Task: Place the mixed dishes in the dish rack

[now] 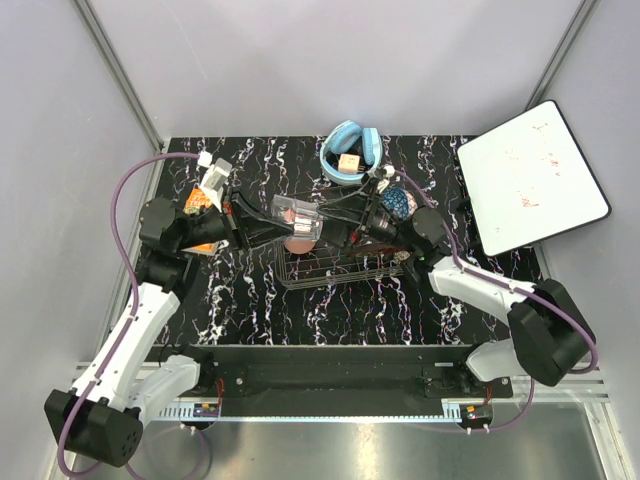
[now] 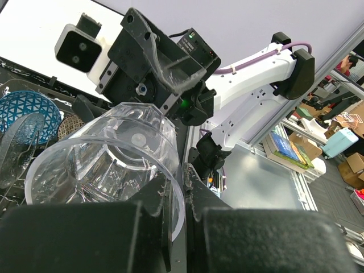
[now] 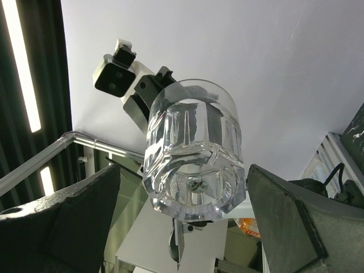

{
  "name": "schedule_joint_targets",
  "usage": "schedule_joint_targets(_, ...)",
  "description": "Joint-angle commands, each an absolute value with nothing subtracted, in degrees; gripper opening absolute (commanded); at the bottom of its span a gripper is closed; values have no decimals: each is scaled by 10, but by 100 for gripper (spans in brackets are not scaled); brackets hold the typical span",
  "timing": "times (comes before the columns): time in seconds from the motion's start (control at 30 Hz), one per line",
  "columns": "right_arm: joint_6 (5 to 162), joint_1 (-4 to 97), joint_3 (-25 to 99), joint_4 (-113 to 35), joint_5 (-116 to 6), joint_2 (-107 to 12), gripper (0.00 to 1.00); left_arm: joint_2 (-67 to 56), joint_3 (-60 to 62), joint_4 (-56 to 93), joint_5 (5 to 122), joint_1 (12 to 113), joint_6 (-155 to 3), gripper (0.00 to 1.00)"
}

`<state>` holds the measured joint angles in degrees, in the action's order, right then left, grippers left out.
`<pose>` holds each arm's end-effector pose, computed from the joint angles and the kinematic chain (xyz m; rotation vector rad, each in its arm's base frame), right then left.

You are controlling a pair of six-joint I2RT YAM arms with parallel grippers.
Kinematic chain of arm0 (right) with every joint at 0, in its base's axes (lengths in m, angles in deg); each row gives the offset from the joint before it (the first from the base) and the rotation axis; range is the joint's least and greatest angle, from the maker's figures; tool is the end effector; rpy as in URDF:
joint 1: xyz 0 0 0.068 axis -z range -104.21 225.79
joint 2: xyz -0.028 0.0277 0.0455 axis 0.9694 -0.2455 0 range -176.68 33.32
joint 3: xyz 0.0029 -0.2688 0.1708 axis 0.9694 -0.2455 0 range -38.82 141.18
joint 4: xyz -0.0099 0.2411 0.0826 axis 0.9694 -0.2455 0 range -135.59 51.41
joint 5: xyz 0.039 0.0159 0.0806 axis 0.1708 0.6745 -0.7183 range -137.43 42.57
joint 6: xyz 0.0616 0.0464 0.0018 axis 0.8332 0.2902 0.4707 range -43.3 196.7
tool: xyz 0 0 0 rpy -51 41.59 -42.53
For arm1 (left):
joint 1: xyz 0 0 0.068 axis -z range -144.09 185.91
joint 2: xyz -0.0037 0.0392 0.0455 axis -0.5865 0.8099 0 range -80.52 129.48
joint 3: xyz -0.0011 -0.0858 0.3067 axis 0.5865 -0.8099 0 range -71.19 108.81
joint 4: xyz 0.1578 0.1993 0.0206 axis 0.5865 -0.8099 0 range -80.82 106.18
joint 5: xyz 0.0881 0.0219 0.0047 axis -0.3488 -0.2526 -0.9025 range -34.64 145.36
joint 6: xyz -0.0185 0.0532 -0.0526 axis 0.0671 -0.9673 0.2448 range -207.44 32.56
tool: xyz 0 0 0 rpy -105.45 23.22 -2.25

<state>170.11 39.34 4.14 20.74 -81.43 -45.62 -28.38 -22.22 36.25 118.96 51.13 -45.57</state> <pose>0.2245 0.2115 0.3783 0.1004 1.6223 2.2217 0.1475 -0.1010 0.4357 0.7301 1.4591 -1.4884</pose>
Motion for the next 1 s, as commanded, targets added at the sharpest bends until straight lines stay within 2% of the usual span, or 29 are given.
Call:
schedule_joint_targets(0.0,1695,373,74,233,-813,-472,100,-281,-216,403,1181,509,-463,0)
schedule_joint_targets(0.43,1687,356,111,242,-803,-491,98,-285,-233,407,1182,509,-467,0)
schedule_joint_targets(0.7,1707,354,121,269,-805,-514,50,-294,-251,406,1179,509,-473,0)
schedule_joint_targets(0.73,1706,354,121,270,-805,-512,40,-294,-253,404,1178,509,-474,0)
schedule_joint_targets(0.8,1702,354,117,267,-802,-506,26,-296,-257,392,1179,509,-482,0)
schedule_joint_targets(0.83,1697,354,117,257,-806,-503,15,-297,-256,382,1179,509,-499,0)
schedule_joint_targets(0.87,1692,355,117,246,-807,-494,8,-300,-251,349,1172,507,-510,8)
schedule_joint_targets(0.9,1673,354,118,232,-808,-488,3,-300,-243,313,1165,502,-528,26)
schedule_joint_targets(0.93,1660,354,120,191,-811,-480,0,-301,-229,264,1154,501,-579,55)
schedule_joint_targets(0.97,1645,355,121,166,-815,-464,0,-291,-188,148,1128,498,-614,77)
